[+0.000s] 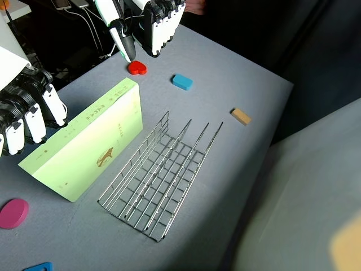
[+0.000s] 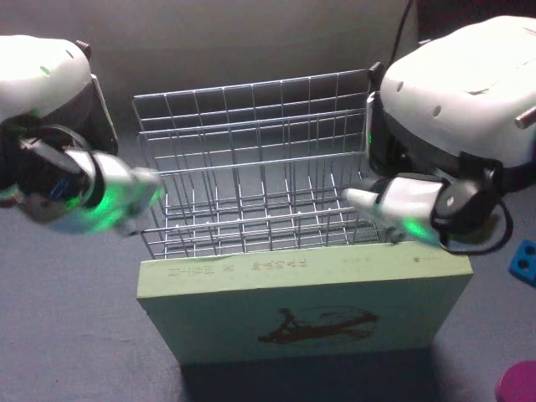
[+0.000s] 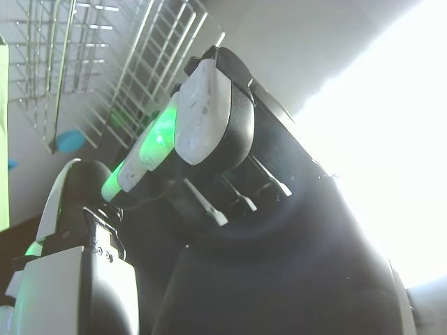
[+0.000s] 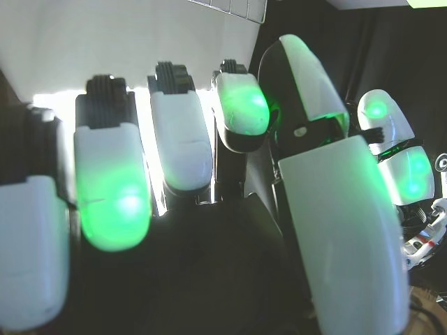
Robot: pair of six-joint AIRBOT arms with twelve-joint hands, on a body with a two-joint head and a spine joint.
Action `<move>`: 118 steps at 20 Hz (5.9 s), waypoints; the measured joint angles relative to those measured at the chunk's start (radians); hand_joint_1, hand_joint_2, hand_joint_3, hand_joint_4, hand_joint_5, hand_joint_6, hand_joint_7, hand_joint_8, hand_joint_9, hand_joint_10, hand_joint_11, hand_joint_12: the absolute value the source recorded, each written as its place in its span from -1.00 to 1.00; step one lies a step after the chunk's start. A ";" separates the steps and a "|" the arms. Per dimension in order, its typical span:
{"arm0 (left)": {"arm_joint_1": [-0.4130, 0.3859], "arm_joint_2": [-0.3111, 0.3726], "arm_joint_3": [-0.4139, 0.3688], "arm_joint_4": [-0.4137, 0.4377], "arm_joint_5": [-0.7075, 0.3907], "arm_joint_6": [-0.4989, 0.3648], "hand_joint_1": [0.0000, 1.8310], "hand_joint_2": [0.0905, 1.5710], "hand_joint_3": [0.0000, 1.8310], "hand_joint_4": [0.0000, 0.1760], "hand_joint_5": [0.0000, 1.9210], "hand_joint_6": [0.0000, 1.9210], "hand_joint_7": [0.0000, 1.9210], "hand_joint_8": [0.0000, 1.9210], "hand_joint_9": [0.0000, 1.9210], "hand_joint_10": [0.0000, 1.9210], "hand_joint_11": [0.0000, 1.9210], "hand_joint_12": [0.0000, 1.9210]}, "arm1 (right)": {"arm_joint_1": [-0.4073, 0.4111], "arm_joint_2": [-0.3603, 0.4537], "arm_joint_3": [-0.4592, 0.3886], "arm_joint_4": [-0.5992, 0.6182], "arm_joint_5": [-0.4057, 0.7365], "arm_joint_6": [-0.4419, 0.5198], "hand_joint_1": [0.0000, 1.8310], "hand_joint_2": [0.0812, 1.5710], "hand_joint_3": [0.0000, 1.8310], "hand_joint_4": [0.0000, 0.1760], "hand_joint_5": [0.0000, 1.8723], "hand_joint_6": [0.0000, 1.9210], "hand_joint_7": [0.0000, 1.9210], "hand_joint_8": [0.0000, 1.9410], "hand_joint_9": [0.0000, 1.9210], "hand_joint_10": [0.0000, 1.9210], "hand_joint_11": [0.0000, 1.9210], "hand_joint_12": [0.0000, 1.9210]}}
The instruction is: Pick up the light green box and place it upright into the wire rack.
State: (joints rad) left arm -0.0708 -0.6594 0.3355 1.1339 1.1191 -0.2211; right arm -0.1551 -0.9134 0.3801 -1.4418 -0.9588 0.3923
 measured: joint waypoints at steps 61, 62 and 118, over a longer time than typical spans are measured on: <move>0.036 0.166 0.126 0.055 -0.234 0.405 -0.85 0.44 -1.00 -0.23 -0.63 -1.00 -0.74 -1.00 -0.75 -1.00 -1.00 -0.18 | -0.053 -0.405 0.278 0.343 0.004 -0.083 -0.24 0.19 -1.00 -0.49 -0.75 -0.98 -0.77 -0.98 -0.76 -0.98 -1.00 -0.04; 0.033 0.166 0.126 0.053 -0.231 0.406 -0.85 0.44 -1.00 -0.23 -0.63 -1.00 -0.74 -1.00 -0.75 -1.00 -1.00 -0.18 | -0.053 -0.405 0.278 0.350 0.006 -0.090 -0.18 0.18 -1.00 -0.70 -0.70 -0.97 -0.71 -0.98 -0.72 -0.97 -1.00 0.03; 0.018 0.166 0.126 0.010 -0.193 0.449 -0.79 0.44 -1.00 -0.32 -0.60 -1.00 -0.71 -1.00 -0.73 -1.00 -1.00 -0.24 | 0.225 -0.409 0.402 0.360 0.166 -0.260 0.49 0.46 -1.00 -1.00 -0.19 0.16 -0.08 0.19 -0.10 0.45 -0.19 0.52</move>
State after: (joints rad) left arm -0.0532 -0.4938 0.4610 1.1435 0.9264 0.2283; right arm 0.0696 -1.3220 0.7818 -1.0817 -0.7925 0.1322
